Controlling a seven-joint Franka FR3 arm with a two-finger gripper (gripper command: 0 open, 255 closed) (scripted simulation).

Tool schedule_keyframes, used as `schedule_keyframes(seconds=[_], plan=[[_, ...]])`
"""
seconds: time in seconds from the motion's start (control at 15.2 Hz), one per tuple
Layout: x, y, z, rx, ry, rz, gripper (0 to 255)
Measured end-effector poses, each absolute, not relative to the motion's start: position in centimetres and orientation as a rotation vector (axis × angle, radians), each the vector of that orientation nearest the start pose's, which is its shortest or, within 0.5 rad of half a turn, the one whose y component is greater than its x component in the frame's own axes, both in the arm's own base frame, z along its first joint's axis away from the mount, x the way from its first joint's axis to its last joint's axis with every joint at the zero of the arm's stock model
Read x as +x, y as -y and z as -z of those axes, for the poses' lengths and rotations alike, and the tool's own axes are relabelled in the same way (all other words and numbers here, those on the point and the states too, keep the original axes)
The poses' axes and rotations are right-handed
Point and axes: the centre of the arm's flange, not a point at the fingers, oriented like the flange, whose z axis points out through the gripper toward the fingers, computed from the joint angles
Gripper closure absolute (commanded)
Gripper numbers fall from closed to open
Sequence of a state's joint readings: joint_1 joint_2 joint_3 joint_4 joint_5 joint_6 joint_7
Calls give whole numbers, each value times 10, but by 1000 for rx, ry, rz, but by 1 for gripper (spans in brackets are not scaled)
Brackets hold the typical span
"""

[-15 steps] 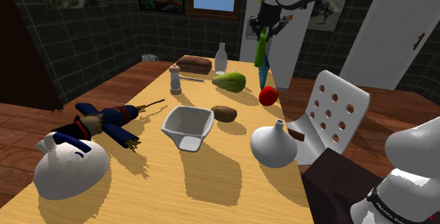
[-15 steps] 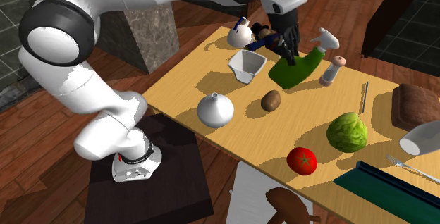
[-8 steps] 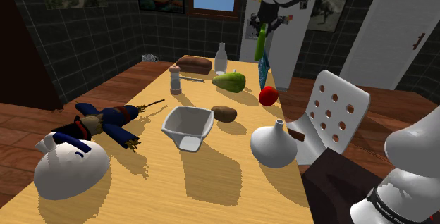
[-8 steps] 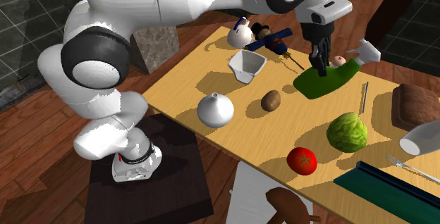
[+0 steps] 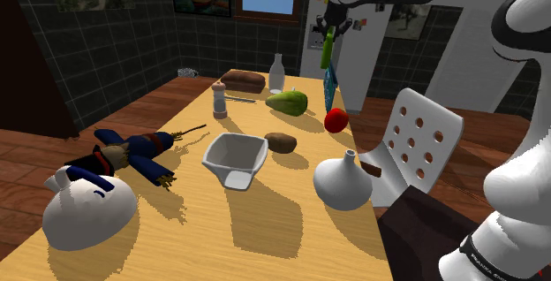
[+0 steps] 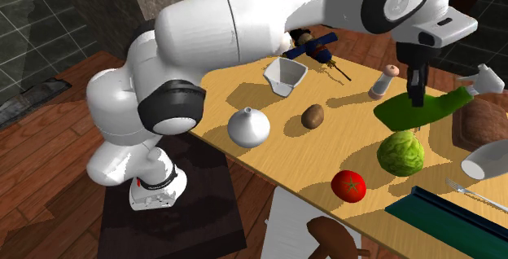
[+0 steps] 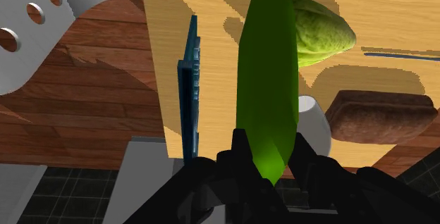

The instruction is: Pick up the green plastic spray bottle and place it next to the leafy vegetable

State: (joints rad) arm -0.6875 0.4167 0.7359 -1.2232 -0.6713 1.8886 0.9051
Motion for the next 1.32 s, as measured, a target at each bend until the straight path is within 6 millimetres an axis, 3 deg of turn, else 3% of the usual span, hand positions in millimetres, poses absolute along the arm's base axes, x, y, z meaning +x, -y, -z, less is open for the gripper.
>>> schedule_keyframes(seconds=[0.33, 1.32], plan=[[706, 166, -617, -2960, -1342, 797, 255], [708, 167, -538, -2960, -1342, 797, 255]])
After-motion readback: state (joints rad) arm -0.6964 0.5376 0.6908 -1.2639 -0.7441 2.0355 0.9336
